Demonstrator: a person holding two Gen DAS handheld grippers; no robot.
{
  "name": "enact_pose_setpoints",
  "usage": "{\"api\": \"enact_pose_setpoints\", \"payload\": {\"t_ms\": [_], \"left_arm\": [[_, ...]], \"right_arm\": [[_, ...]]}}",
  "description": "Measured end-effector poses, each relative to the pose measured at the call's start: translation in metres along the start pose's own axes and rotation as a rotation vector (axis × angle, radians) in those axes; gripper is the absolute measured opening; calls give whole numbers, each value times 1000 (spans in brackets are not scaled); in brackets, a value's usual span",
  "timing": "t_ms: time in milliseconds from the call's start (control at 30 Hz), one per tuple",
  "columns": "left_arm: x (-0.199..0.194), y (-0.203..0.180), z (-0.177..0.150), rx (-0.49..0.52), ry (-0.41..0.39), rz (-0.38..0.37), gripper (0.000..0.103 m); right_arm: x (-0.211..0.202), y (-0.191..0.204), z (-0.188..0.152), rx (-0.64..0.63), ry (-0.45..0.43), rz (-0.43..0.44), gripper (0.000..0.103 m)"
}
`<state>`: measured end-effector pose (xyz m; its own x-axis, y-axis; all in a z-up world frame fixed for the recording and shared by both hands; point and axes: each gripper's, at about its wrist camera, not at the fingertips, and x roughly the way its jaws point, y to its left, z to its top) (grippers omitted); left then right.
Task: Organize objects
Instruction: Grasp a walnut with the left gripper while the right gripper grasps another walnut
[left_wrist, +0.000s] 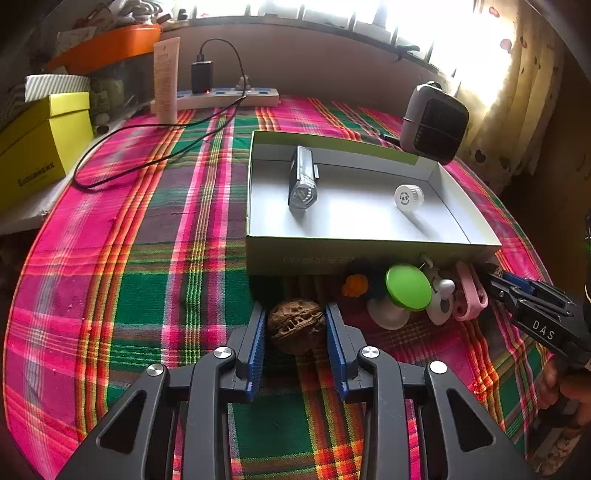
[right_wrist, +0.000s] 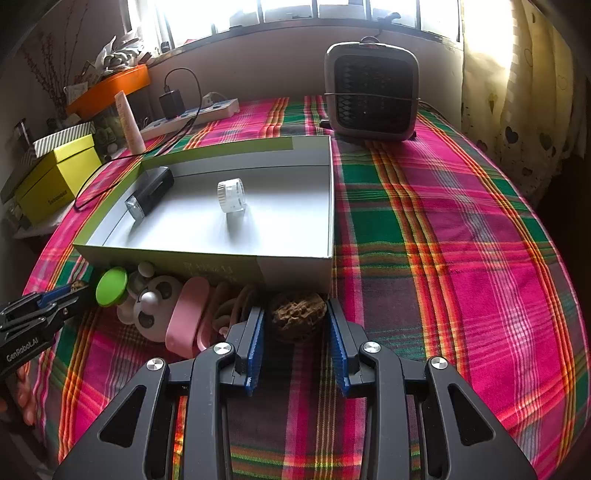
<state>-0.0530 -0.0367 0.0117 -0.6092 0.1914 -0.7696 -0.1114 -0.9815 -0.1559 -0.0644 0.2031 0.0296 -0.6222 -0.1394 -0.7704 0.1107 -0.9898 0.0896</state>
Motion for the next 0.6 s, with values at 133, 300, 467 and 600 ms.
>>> {"api": "enact_pose_setpoints", "payload": {"t_ms": [133, 300, 467, 600], "left_arm": [[0, 0, 0, -2, 0, -1, 29], [-2, -1, 0, 0, -7, -4, 29], [-6, -2, 1, 1, -16, -7, 29], [-8, -4, 2, 5, -22, -11, 29]], "right_arm": [[-2, 0, -1, 0, -5, 2, 33], [-4, 1, -2, -4, -9, 6, 33], [-6, 2, -1, -8, -16, 9, 33], [-10, 2, 0, -8, -25, 10, 33]]}}
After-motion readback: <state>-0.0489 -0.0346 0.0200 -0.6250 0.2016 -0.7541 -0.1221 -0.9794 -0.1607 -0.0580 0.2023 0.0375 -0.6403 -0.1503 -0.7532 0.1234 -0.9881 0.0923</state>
